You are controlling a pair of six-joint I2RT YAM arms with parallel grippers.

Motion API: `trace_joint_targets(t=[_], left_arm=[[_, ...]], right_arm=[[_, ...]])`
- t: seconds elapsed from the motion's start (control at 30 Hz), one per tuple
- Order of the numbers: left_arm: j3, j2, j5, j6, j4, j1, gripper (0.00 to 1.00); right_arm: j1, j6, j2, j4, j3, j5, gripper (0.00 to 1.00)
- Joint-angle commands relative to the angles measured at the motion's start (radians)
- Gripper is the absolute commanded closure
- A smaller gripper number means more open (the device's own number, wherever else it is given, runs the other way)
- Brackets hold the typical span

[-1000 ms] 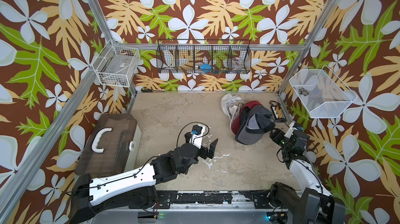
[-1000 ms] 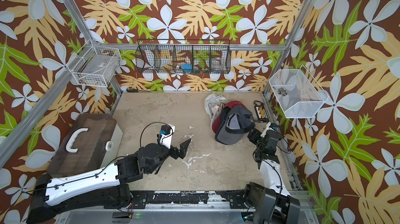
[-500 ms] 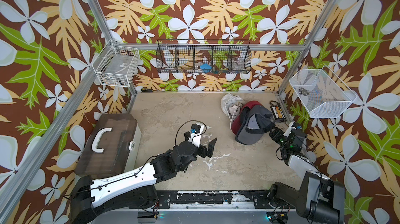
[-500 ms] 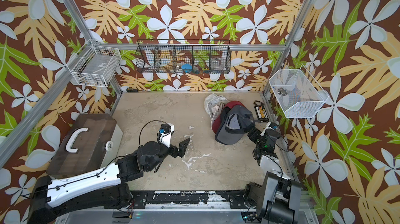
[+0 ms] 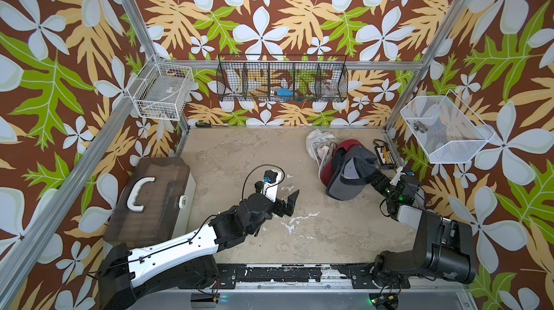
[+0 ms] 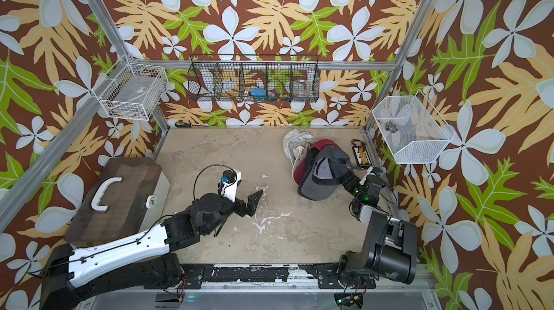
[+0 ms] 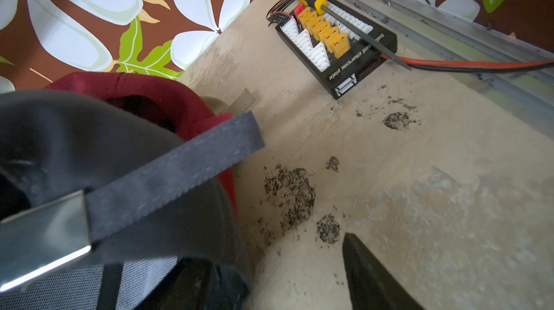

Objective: Open the adjustable buckle of the baseball cap
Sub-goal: Pick up the baseball cap.

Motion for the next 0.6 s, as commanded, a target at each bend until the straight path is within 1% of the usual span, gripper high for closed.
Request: trace_joint_targets(t=[0.0, 0.13, 0.23, 0.37, 0.5, 0.57], left_arm=[[-0.004, 0.0, 0.027, 0.008, 0.039, 0.014, 0.0], [-0.002, 0.009, 0.04, 0.014, 0.044, 0.03, 0.0], [0.001, 0.015, 0.05, 0.018, 0.046, 0.038, 0.0], [0.009, 0.028, 0.061, 0.017, 0.048, 0.046, 0.0], [0.014, 0.04, 0.061, 0.02, 0.049, 0.051, 0.0], [0.015, 0.046, 0.061, 0.021, 0.052, 0.056, 0.0]], right_arm=[[0.002, 0.019, 0.035, 0.105, 0.016, -0.033, 0.3], [0.004, 0.039, 0.085, 0.179, 0.022, -0.051, 0.31], [0.004, 0.074, 0.149, 0.243, 0.034, -0.098, 0.34], [0.005, 0.117, 0.208, 0.313, 0.045, -0.115, 0.36], [0.019, 0.085, 0.206, 0.309, 0.066, -0.108, 0.44], [0.02, 0.087, 0.21, 0.323, 0.065, -0.12, 0.54]])
